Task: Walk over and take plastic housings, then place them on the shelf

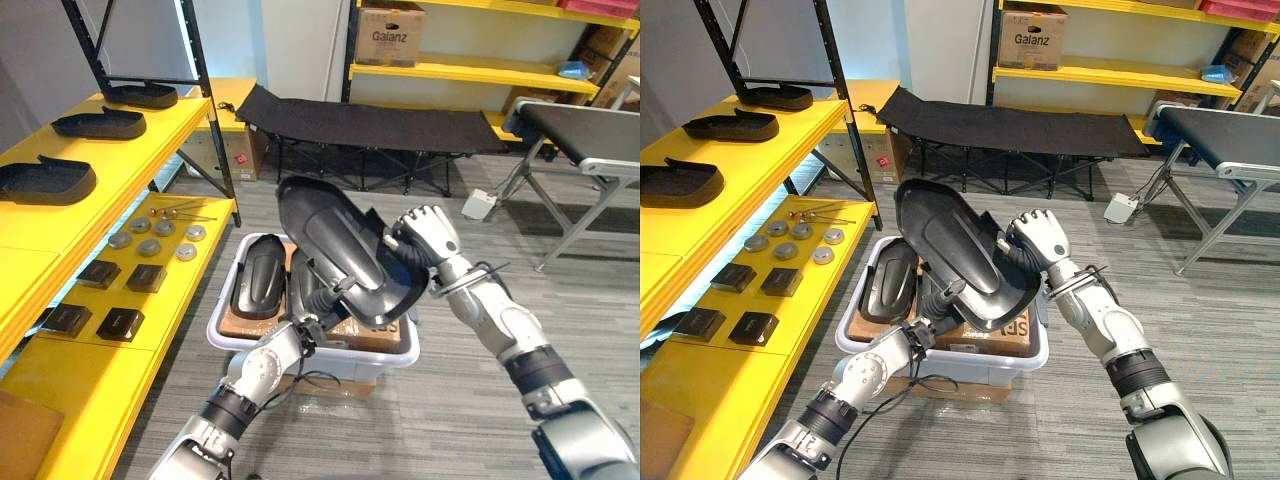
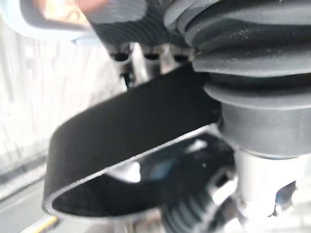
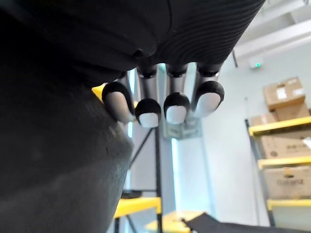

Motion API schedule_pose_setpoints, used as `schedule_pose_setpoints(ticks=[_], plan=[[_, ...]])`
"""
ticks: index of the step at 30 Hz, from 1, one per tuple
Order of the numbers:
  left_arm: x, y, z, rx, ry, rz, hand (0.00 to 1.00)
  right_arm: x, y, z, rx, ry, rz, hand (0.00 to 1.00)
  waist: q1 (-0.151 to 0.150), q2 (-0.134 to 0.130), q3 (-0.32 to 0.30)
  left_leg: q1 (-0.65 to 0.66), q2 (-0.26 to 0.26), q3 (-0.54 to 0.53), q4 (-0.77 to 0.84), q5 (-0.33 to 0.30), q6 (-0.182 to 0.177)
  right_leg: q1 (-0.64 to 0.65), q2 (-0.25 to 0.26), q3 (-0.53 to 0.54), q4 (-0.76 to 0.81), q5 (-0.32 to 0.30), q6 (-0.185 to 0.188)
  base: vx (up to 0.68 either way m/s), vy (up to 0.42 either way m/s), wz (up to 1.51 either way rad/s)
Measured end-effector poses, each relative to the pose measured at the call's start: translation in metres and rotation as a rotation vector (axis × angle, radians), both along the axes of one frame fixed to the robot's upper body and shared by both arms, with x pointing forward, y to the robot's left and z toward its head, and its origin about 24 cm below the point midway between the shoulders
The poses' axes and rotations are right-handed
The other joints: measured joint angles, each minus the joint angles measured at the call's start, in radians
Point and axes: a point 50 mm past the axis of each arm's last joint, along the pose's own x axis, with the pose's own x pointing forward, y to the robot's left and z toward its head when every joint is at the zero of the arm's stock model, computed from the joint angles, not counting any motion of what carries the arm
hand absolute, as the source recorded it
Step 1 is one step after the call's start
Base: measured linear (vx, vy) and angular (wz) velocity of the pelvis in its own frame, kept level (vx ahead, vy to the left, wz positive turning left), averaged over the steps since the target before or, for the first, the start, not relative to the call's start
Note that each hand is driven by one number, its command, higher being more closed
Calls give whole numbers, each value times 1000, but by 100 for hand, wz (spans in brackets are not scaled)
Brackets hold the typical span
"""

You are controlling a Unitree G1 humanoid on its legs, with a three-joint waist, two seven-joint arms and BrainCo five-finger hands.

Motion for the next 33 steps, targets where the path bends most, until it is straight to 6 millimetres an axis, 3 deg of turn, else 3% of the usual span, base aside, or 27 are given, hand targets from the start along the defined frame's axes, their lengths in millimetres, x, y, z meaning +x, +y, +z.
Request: schedule_pose_setpoints(ticks=[9, 13, 15, 19, 24, 25, 30, 33], plan=[[4, 6, -2, 89, 5, 147, 100, -7, 12, 8, 34, -56, 96, 100, -1, 0, 0, 0, 0, 0, -1, 0, 0, -1, 0, 0, 0, 0, 0, 0, 0, 0], [10, 12, 4, 63, -7, 311, 100, -18, 22, 6, 174, -55, 160, 100, 3, 0, 0, -3, 0, 0, -2, 0, 0, -4, -1, 1, 0, -3, 1, 0, 0, 0], [11, 20, 4, 9, 14, 407, 100, -30, 28, -1, 250, -41, 192, 100, 3, 0, 0, -3, 0, 0, -3, -1, 0, -4, -1, 1, 3, -7, 2, 0, 0, 0], [15, 40, 6, -123, 45, 573, 100, -53, 43, -32, 372, 74, 211, 100, 4, -2, 2, -4, 1, 0, -3, -2, -1, -7, -1, 0, 8, -13, 3, 0, 0, 0], [16, 41, 16, -282, 35, 660, 100, -74, 72, -57, 443, 187, 265, 100, 5, -11, 8, -4, 1, 0, -3, -4, -1, -8, -1, 1, 7, -13, 2, 0, 0, 0], [17, 40, 19, -304, 29, 664, 100, -76, 76, -59, 455, 199, 268, 0, 5, -14, 10, -4, 1, 2, -3, -5, -1, -10, -1, 3, 7, -13, 2, 0, 0, 0], [17, 44, 23, -370, 13, 719, 100, -79, 74, -66, 485, 203, 219, 0, 5, -17, 13, -4, 0, 9, -3, -6, -1, -15, -2, 7, 7, -13, 2, 0, 0, -4], [17, 52, 26, -305, -34, 795, 100, -80, 69, -66, 531, 154, 166, 0, 5, -16, 14, -8, 0, 17, -3, -7, 0, -26, -2, 16, 8, -13, 2, 3, 5, -8]])
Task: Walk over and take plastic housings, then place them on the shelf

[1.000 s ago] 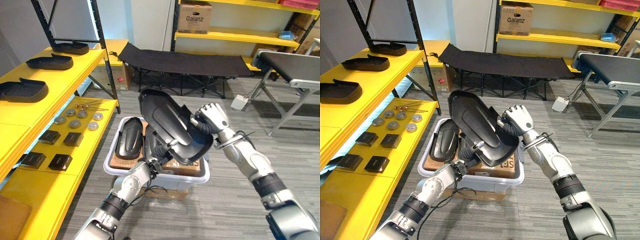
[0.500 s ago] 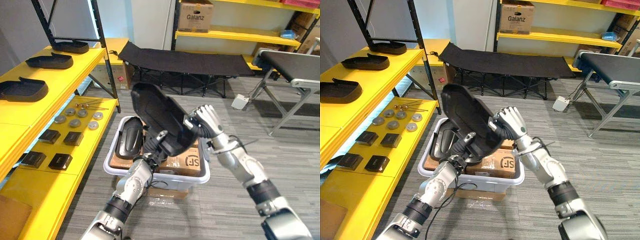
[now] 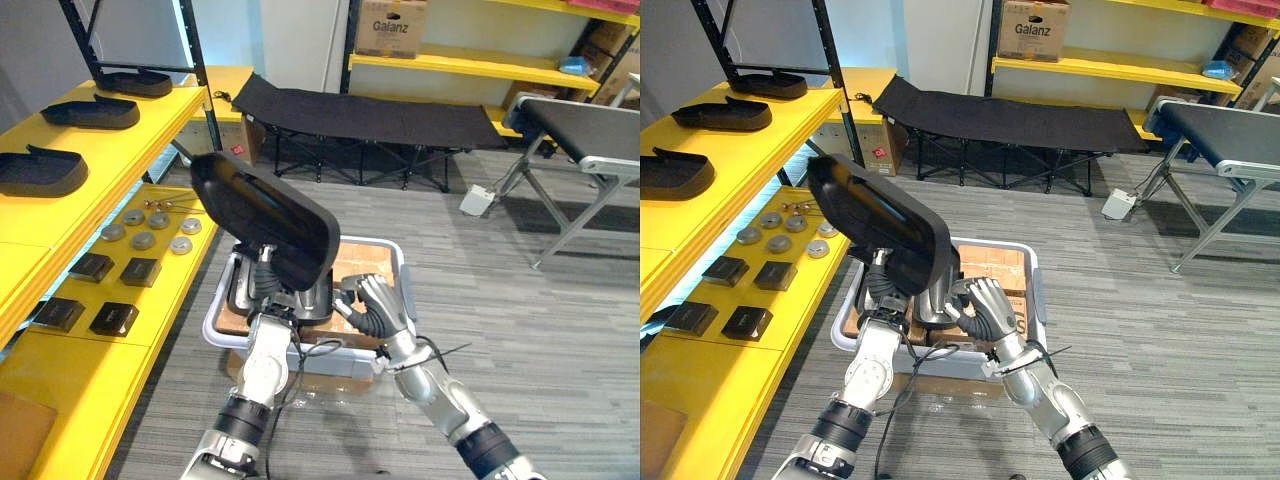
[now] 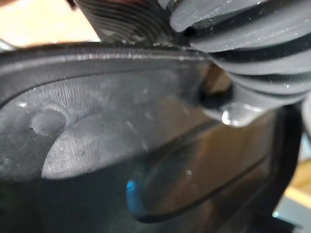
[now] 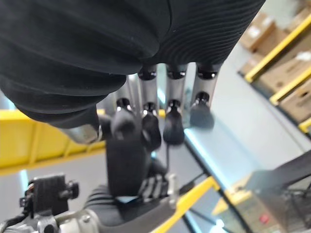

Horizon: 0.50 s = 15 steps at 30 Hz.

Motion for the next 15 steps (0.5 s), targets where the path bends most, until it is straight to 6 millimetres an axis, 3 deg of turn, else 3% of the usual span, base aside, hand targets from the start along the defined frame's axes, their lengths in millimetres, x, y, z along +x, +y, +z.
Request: schedule_pose_setpoints(ticks=[3, 8, 11, 15], plan=[[-4, 14, 6, 183, 19, 132, 100, 3, -7, 9, 73, -56, -74, 0, -2, 1, 0, 3, -1, 3, 0, 0, 0, 0, 1, 2, 1, 0, 0, 10, 6, -4], [-21, 60, 8, 427, 114, 508, 100, 2, -41, 48, 328, -212, -235, 0, -3, 3, 2, 6, -3, 4, 0, 0, 0, 1, 0, 3, 1, 0, 0, 0, 0, 0], [-34, 88, 5, 518, 184, 694, 100, -5, -62, 44, 391, -206, -341, 0, -4, 5, 3, 7, -3, 6, -1, 0, 0, 1, 0, 4, 1, 0, 0, 0, 0, 0], [-62, 118, 5, 697, 247, 933, 100, -23, -101, 20, 510, -98, -559, 0, -4, 18, 11, 7, -7, 7, -1, -6, 3, -1, -5, 7, 1, 0, 0, 0, 0, 0]])
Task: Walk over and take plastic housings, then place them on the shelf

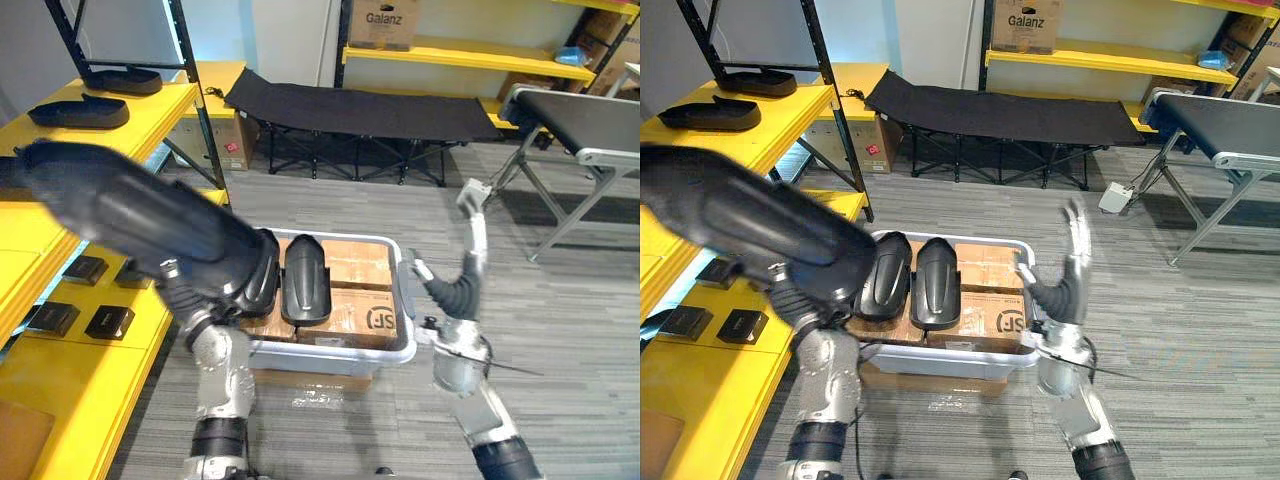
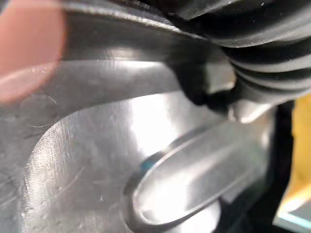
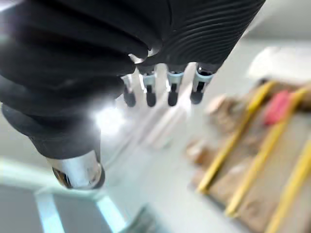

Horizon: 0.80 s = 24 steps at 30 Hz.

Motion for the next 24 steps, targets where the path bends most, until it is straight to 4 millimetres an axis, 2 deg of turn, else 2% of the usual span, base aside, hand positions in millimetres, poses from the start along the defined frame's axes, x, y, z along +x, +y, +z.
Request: schedule_pose_setpoints(ticks=[3, 4, 8, 11, 18, 22, 24], plan=[[-13, 4, 8, 126, 8, 32, 100, -13, -16, -22, 119, 123, -58, 0, -2, 10, -2, -1, -2, 1, -1, -1, 1, -3, -3, 2, 0, -1, 2, -5, 5, -2], [-20, 4, 12, 187, 5, 27, 100, -18, -21, -36, 198, 202, -72, 0, -8, 17, -7, -2, -6, 6, -1, -2, 2, -10, -8, 4, 1, -2, 2, -19, 19, -9], [-45, 7, 21, 301, -2, -10, 100, -29, -27, -66, 341, 375, -75, 0, -9, 43, -22, -7, -17, 46, -1, -8, 9, -39, -18, 34, 3, 1, 7, -10, 41, -23], [-59, 10, 25, 371, 12, -22, 100, -31, -22, -78, 399, 467, -7, 0, -3, 49, -26, -10, -17, 52, 0, -13, 8, -51, -17, 42, -1, 2, 8, -6, 15, -13], [-81, 13, 33, 450, 2, -62, 100, -19, 7, -85, 499, 542, 237, 0, 39, 47, -27, -33, -13, 31, 6, -22, 7, -42, -11, 11, -31, 13, 13, 18, 0, 8], [-88, 21, 36, 465, 8, -22, 100, 0, 27, -80, 570, 507, 361, 0, 69, 47, -26, -48, -13, -38, 21, -24, 8, 0, -12, -68, -33, 13, 13, 39, -11, 42], [-92, 23, 37, 467, 12, -4, 100, 8, 29, -78, 610, 478, 383, 0, 94, 47, -27, -62, -16, -76, 21, -24, 8, 11, -14, -114, -32, 13, 13, 21, -7, 61]])
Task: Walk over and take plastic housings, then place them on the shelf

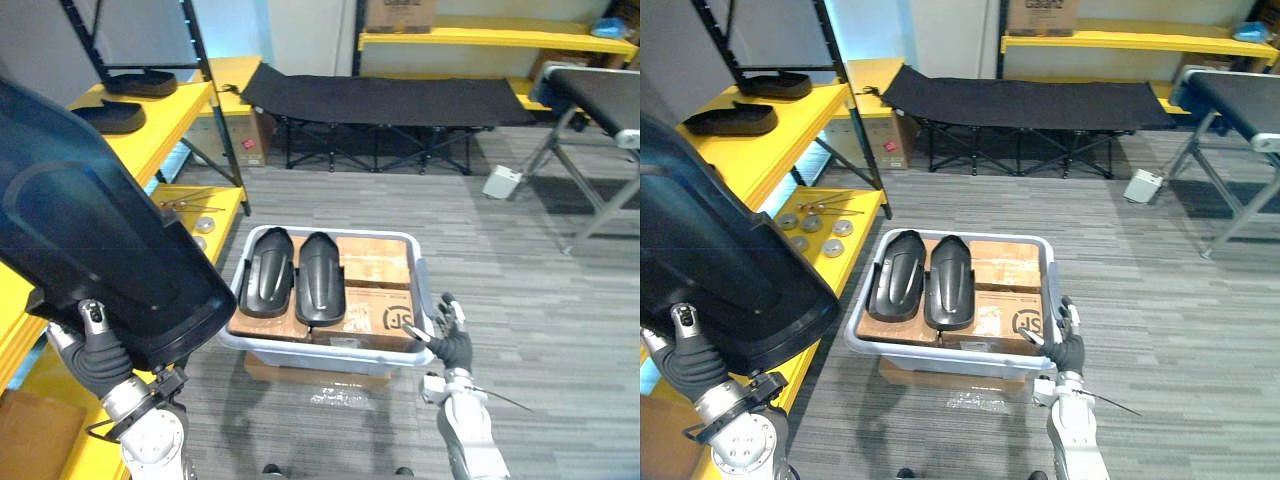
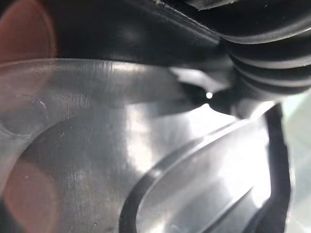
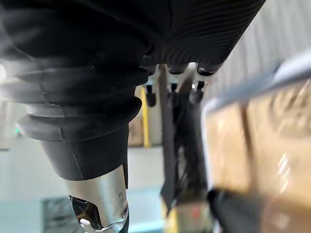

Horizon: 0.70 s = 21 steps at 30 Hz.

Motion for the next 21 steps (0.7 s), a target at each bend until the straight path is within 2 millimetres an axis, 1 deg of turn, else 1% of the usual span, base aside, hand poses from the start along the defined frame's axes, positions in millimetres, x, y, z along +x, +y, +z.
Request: schedule_pose_setpoints(ticks=[1, 2, 4, 5, 6, 7, 10, 12, 13, 14, 16, 17, 18, 19, 20, 21], plan=[[-5, 2, 1, 6, 4, 19, 100, 4, 2, 0, 1, -2, 5, 0, 12, 0, 0, -12, -4, -34, 1, 0, 0, 13, -2, -35, 1, 0, 0, 13, 0, 64], [-7, 4, 1, 7, 7, 28, 100, 5, 2, 0, -3, -2, 6, 0, 20, 2, 1, -13, -6, -49, 1, 0, 0, 21, -3, -52, 2, 0, 0, 15, 3, 80], [-18, 8, 2, -2, 6, 75, 100, 5, 3, 0, -9, -5, 27, 0, 46, 3, 1, -29, -23, -125, 3, 0, 5, 57, -15, -117, 12, -7, 7, 17, 5, 90], [-20, 9, 2, -13, -1, 81, 100, 5, 3, 0, -15, -4, 32, 0, 53, 3, 1, -32, -27, -144, 1, 1, 7, 61, -18, -131, 20, -10, 7, 4, 9, 96], [-25, 13, 2, -16, 0, 99, 100, 7, 4, 2, -39, -10, 42, 0, 66, 5, -1, -47, -34, -182, 0, 5, 12, 63, -26, -158, 47, -25, 4, 7, 11, 83], [-29, 17, 2, -21, -3, 112, 100, 8, 4, 3, -55, -15, 50, 0, 75, 5, -1, -54, -38, -210, -2, 9, 14, 61, -33, -160, 76, -36, 4, 19, 23, 98], [-34, 22, 3, -8, -8, 110, 100, 14, 4, 9, -95, -38, 49, 0, 86, 4, 0, -82, -39, -332, 3, 25, 13, 63, -36, -133, 186, -71, -33, 47, 14, 118], [-33, 22, 4, -11, -14, 74, 100, 15, -1, 12, -106, -44, 14, 0, 94, -4, 0, -91, -47, -404, 4, 33, 11, 65, -41, -84, 262, -108, -46, 75, -55, 120], [-33, 22, 5, -3, -10, 63, 100, 16, -6, 14, -107, -51, -8, 0, 97, -24, -3, -99, -64, -447, 10, 40, 8, 76, -51, -69, 296, -142, -47, 94, -126, 117], [-36, 23, 3, 1, 6, 65, 100, 18, -9, 16, -109, -60, -20, 0, 104, -41, 0, -99, -77, -465, 23, 41, 6, 97, -58, -73, 308, -169, -41, 74, -128, 88], [-41, 25, 0, -15, 26, 63, 100, 23, -12, 22, -119, -84, -21, 0, 105, -47, -1, -117, -89, -488, 53, 44, 1, 115, -55, -80, 315, -195, -32, 55, -130, 60], [-43, 24, -1, -25, 32, 47, 100, 24, -17, 24, -126, -91, -37, 0, 102, -47, 3, -132, -91, -489, 68, 49, -6, 134, -47, -108, 309, -204, -20, 29, -123, 67], [-43, 23, -1, -26, 30, 36, 100, 23, -21, 24, -126, -89, -55, 0, 99, -42, 5, -149, -95, -472, 71, 60, -5, 143, -46, -137, 303, -210, -11, 8, -102, 115], [-38, 20, 2, -28, -1, -28, 100, 17, -35, 23, -130, -83, -126, 0, 74, -48, 10, -189, -98, -357, 71, 75, 35, 179, -41, -222, 280, -219, 1, 16, -96, 175], [-29, 16, 8, -18, -54, -97, 100, 9, -52, 24, -134, -83, -213, 0, 43, -36, 33, -215, -63, -200, 87, 74, 103, 215, -20, -305, 263, -218, 1, 22, -74, 201], [-25, 13, 10, -8, -76, -133, 100, 4, -60, 26, -140, -86, -250, 0, 29, -28, 45, -237, -40, -109, 105, 91, 133, 227, -14, -339, 264, -218, 1, 23, -27, 207]])
